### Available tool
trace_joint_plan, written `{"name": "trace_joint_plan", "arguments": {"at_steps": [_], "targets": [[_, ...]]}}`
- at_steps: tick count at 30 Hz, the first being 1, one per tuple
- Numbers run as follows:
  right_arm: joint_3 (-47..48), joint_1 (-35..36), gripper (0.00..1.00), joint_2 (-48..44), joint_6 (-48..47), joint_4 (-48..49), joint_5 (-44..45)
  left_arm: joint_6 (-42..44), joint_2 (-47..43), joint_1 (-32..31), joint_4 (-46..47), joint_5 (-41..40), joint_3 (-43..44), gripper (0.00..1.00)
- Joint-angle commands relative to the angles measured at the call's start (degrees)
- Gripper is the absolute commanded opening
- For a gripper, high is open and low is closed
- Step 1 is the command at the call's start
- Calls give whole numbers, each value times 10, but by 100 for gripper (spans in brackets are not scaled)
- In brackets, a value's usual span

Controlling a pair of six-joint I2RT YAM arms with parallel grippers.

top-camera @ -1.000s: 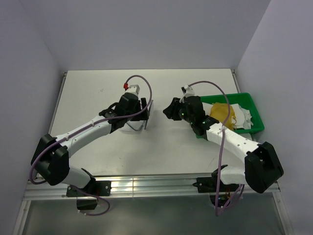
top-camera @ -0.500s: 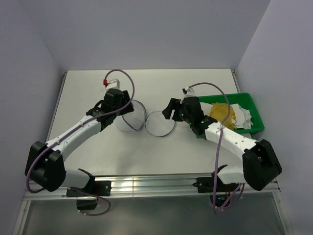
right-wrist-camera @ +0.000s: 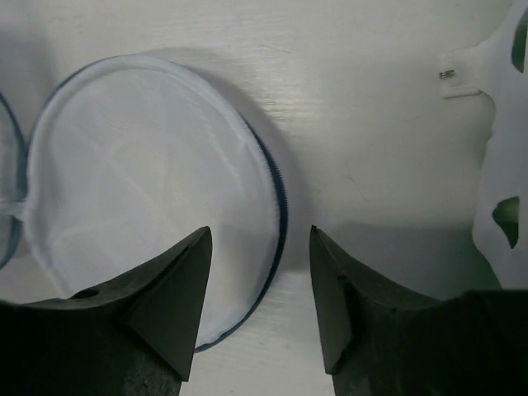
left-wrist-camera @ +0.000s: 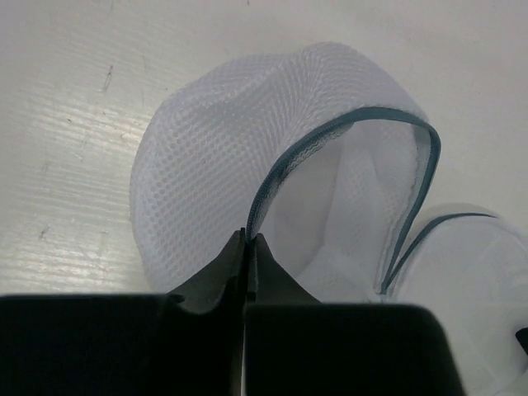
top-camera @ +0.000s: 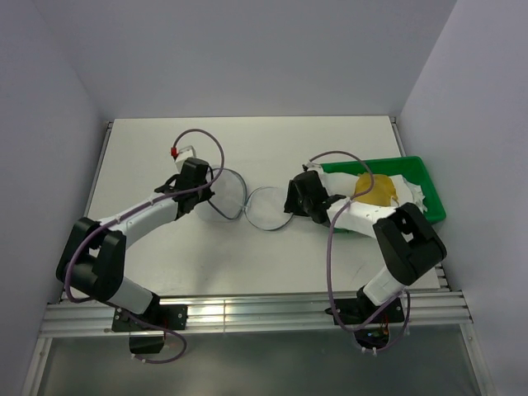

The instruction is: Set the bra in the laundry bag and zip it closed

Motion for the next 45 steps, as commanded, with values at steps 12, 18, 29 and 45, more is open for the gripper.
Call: {"name": "trace_joint_plan", "arguments": {"at_steps": [12, 18, 29, 45], "targets": [[179, 70, 11, 170, 37, 30, -130, -101, -123, 65, -28, -150, -132, 4], [259, 89, 67, 185, 19, -15, -121, -89, -211, 83, -20, -121, -163, 87], [79, -84, 70, -133, -29, -123, 31, -23, -382, 17, -40, 82, -83, 99], [7, -265, 76, -178, -11, -260, 239, 20, -433, -19, 0, 306, -90, 98]]}}
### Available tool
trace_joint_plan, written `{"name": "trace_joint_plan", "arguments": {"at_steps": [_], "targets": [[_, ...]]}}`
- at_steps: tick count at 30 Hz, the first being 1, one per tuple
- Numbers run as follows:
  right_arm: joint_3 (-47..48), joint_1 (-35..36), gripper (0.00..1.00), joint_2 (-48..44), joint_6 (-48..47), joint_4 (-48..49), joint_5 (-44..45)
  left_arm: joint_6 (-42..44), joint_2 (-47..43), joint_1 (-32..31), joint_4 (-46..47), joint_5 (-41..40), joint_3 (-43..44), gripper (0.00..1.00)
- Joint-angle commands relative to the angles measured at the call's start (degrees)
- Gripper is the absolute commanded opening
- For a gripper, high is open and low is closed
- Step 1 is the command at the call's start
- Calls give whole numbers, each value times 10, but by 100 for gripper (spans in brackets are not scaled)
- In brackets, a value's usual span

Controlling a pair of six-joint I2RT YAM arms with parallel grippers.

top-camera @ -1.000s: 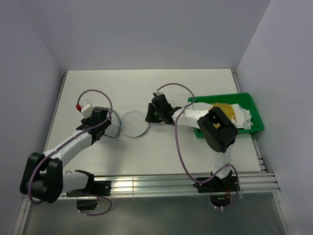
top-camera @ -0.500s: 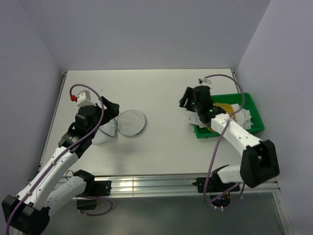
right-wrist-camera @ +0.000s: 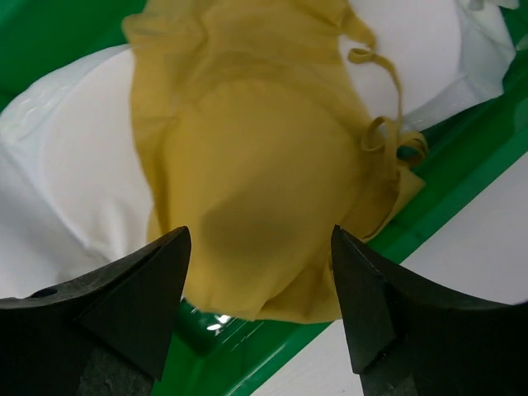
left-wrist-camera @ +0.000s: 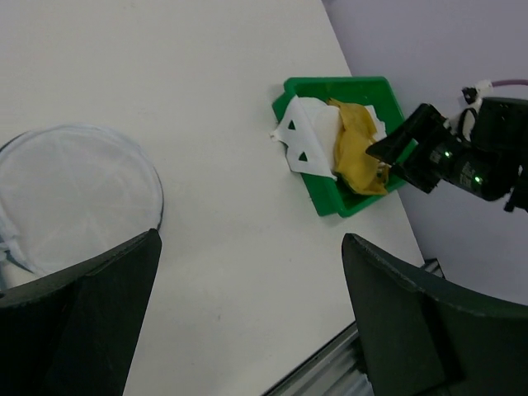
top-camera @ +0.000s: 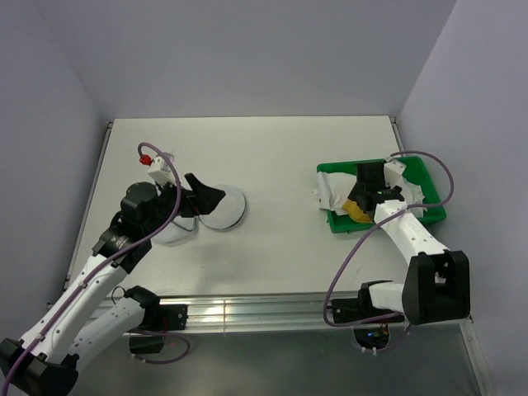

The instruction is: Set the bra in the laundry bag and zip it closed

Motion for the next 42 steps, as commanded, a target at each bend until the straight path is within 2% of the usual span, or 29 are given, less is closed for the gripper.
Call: {"name": "trace_joint_plan", "arguments": {"at_steps": [1, 4, 7, 8, 9, 10, 11, 16, 19, 23, 27, 30, 31, 34, 35, 38, 42], "targets": [[3, -21, 76, 17, 7, -8, 34, -2, -28, -11, 43, 42, -17, 98], [9, -33, 69, 54, 8, 8, 7, -11, -39, -12, 51, 47, -28, 98], [3, -41, 54, 67, 12, 42, -25, -15, -45, -11, 57, 48, -34, 98], [2, -43, 33, 67, 13, 58, -33, -15, -44, -12, 56, 46, -36, 97], [1, -44, 20, 65, 15, 62, -33, -15, -44, -12, 57, 46, -37, 97], [-4, -44, 0, 50, 17, 72, -22, -15, -43, -11, 56, 44, -37, 97], [-7, -43, 0, 36, 18, 74, -15, -14, -42, -12, 53, 41, -35, 97], [-3, -12, 0, -108, -7, 81, 17, -16, -27, -11, 57, 41, -36, 96], [48, 17, 0, -139, -34, 78, 4, -17, -13, -11, 61, 46, -35, 96], [156, 117, 0, -99, -79, 59, 15, -17, 0, -12, 58, 39, -32, 96], [238, 173, 0, -29, -94, 78, -72, -19, 5, -12, 57, 23, -32, 96], [273, 197, 0, 75, -91, 114, -128, -25, 18, -12, 63, 19, -37, 96], [287, 198, 21, 102, -90, 111, -143, -29, 22, -11, 64, 19, -38, 96], [344, 198, 68, 194, -80, 65, -141, -32, 40, -11, 69, 17, -38, 96], [344, 198, 76, 202, -80, 67, -141, -34, 45, -11, 72, 10, -35, 96], [308, 198, 77, 183, -75, 98, -138, -33, 70, -11, 77, -11, -19, 95], [222, 198, 75, 120, -64, 129, -155, -30, 150, -12, 89, -45, 16, 92]]}}
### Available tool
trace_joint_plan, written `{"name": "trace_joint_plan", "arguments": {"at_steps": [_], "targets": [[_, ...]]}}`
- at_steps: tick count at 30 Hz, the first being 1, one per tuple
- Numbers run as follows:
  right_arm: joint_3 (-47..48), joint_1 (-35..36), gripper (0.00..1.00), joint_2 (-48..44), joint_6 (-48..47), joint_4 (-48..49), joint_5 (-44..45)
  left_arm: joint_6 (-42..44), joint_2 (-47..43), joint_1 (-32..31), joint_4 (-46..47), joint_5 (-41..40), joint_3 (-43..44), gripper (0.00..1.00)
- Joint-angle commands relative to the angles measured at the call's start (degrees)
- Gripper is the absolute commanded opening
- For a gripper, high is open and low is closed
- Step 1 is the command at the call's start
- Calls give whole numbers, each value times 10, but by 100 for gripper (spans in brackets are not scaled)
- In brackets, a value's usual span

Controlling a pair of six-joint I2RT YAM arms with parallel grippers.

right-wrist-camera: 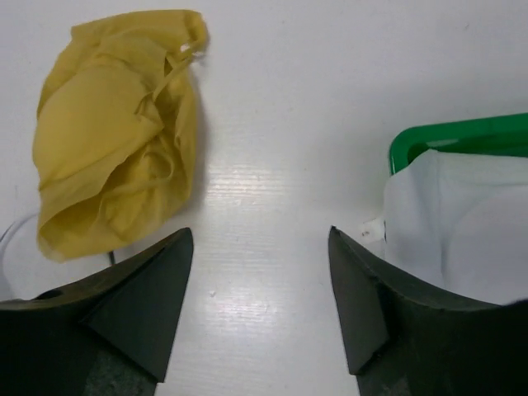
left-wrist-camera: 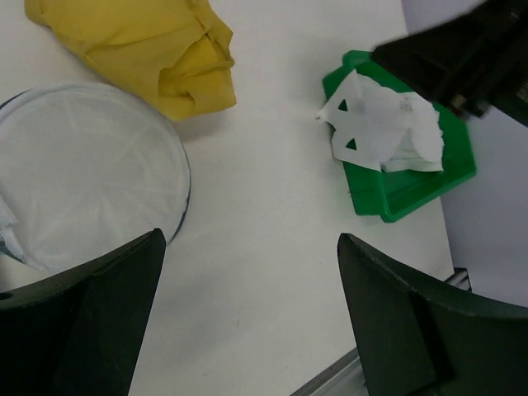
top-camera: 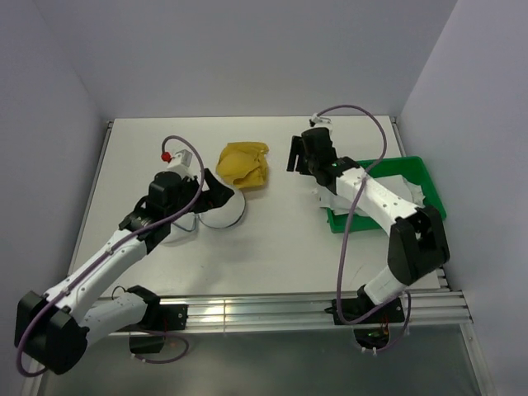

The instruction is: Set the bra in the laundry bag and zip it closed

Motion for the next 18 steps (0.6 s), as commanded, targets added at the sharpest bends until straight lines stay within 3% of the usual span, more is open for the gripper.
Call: {"name": "trace_joint_plan", "arguments": {"at_steps": [1, 3, 5, 8, 10, 13, 18], "targets": [[-52, 0, 71, -89, 16, 56, -15, -5, 59, -2, 38, -42, 47, 91], [-120, 0, 67, -132, 30, 80, -39, -6, 110, -2, 50, -58, 73, 89], [-159, 0, 51, -156, 38, 107, -62, -1, 164, -1, 55, -60, 101, 89], [-220, 0, 37, -193, 52, 140, -85, 17, 254, -1, 50, -119, 170, 86], [-252, 2, 34, -211, 67, 155, -99, 44, 309, -1, 35, -152, 224, 83], [-291, 2, 33, -243, 89, 198, -116, 107, 439, 0, -23, -181, 416, 76], [-346, 7, 34, -290, 110, 233, -128, 197, 665, 4, -152, -200, 653, 60]]}}
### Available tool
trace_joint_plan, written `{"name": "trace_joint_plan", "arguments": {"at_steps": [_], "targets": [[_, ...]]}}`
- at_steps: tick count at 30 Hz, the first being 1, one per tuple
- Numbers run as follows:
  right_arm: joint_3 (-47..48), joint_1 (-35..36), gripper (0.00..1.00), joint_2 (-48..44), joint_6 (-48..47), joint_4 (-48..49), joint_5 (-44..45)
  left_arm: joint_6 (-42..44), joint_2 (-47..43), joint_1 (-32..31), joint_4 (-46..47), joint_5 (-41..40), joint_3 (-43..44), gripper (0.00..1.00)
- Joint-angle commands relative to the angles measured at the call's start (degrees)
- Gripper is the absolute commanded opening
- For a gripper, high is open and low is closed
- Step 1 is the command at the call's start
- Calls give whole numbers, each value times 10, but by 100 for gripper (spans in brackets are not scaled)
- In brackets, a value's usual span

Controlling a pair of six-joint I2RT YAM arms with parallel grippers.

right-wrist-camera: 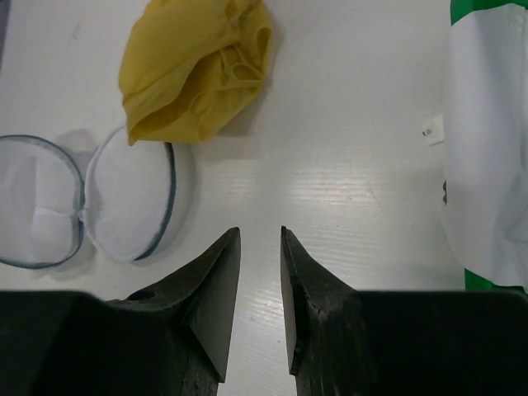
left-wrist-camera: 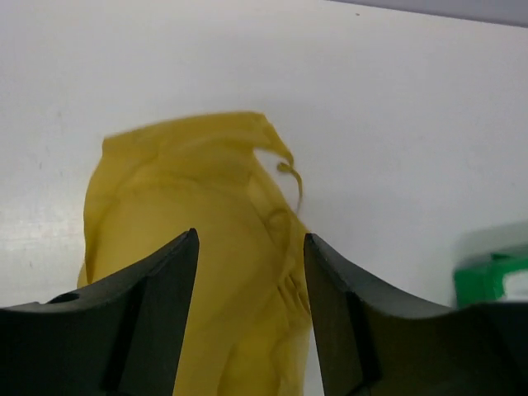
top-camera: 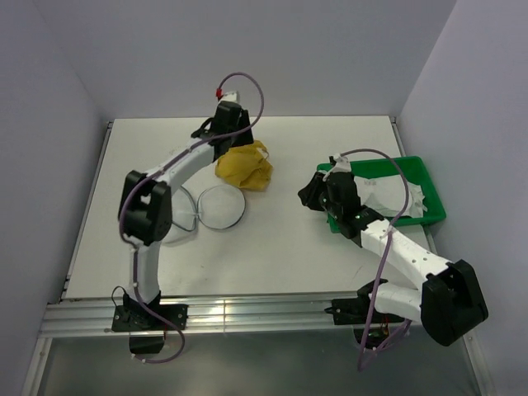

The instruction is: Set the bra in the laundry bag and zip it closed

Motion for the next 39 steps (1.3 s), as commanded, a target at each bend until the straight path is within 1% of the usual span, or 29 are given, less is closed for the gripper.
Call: {"name": "trace_joint_plan", "arguments": {"at_steps": [1, 2, 3, 4, 5, 6, 7, 9, 13, 16, 18, 19, 21, 23, 24, 25, 27, 28, 29, 30, 31, 32, 33, 34, 35, 36, 37, 38, 39], "targets": [[-26, 7, 34, -42, 21, 76, -17, 107, 98, 1, -98, -37, 156, 59], [-37, 7, 34, -49, 22, 79, -18, 117, 145, 2, -131, -47, 186, 59], [-40, 7, 34, -52, 21, 81, -18, 128, 165, 3, -154, -53, 219, 60], [-41, 7, 34, -52, 20, 83, -19, 141, 185, 2, -177, -62, 272, 61], [-43, 7, 34, -53, 21, 83, -19, 146, 209, 3, -193, -80, 287, 63], [-43, 7, 34, -53, 21, 85, -18, 157, 216, 2, -207, -83, 294, 70], [-43, 7, 34, -52, 21, 90, -33, 160, 220, 4, -212, -85, 298, 73], [-42, 11, 35, -48, 22, 95, -43, 167, 226, 5, -221, -84, 296, 76], [-39, 18, 35, -38, 22, 97, -47, 171, 247, 6, -242, -102, 296, 73], [-39, 21, 35, -40, 19, 99, -46, 173, 266, 5, -233, -104, 285, 58], [-41, 23, 35, -41, 16, 107, -50, 169, 268, 5, -218, -106, 277, 29], [-41, 24, 35, -40, 15, 109, -51, 163, 261, 5, -193, -115, 265, 1], [-38, 27, 36, -35, 12, 111, -51, 156, 242, 5, -157, -108, 244, 0], [-30, 28, 36, -24, 9, 107, -51, 150, 196, 4, -94, -86, 202, 0], [-28, 29, 37, -23, 8, 109, -51, 143, 180, 3, -74, -80, 188, 0], [-27, 30, 38, -22, 5, 108, -51, 138, 142, 2, -57, -72, 163, 0], [-13, 29, 40, -24, -2, 97, -44, 124, 101, 3, -5, -37, 122, 0], [-7, 29, 41, -27, -8, 91, -40, 117, 54, 2, 13, -22, 106, 0], [9, 29, 44, -32, -19, 86, -39, 111, 30, 3, 32, 19, 90, 0], [17, 29, 48, -35, -24, 78, -37, 103, 6, 3, 78, 48, 72, 0], [24, 26, 51, -38, -38, 77, -36, 100, -43, 2, 104, 78, 32, 0], [40, 24, 55, -45, -46, 76, -36, 95, -69, 3, 129, 104, 13, 0], [48, 18, 61, -48, -51, 75, -46, 88, -91, 3, 175, 175, -22, 0], [59, 6, 62, -51, -56, 72, -67, 83, -134, 3, 194, 207, -38, 0], [81, -37, 64, -59, -55, 70, -131, 78, -156, 2, 213, 235, -53, 0], [92, -64, 66, -64, -49, 73, -167, 64, -176, 3, 258, 289, -86, 0], [103, -93, 68, -69, -34, 80, -209, 55, -215, 3, 280, 313, -103, 0], [123, -145, 73, -80, -27, 92, -297, 45, -234, 5, 304, 338, -118, 0], [130, -168, 75, -86, -20, 122, -331, 22, -252, 8, 329, 392, -148, 0]]}}
